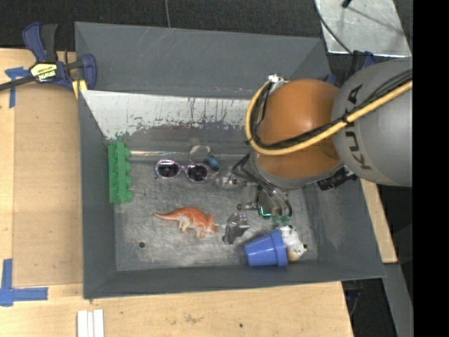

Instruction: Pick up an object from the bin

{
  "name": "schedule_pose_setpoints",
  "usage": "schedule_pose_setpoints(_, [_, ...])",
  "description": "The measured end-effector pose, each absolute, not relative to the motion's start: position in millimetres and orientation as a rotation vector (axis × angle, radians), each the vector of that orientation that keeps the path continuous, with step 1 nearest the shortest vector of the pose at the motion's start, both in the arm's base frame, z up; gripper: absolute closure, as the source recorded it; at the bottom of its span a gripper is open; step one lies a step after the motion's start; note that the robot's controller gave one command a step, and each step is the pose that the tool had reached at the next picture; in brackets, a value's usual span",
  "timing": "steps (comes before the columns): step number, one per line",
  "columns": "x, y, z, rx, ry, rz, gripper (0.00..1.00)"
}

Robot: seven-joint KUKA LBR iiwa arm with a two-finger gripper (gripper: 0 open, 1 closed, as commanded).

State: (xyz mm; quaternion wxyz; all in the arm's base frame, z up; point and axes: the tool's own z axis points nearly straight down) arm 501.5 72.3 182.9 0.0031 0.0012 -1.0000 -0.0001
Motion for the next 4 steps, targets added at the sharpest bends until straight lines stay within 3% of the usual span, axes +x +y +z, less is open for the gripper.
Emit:
schedule_pose_setpoints(1, [503.3,72,187,0.000,-3.144,-0.002,0.00])
schedule_pose_setpoints(2, [502.9,96,121,-0.062,-3.149,-0.003,0.00])
schedule_pose_setpoints(3, [499.6,103,87,-0.029,-3.139,0.001,0.00])
schedule_pose_setpoints(4, [502.8,112,112,-0.040,-3.144,-0.002,0.00])
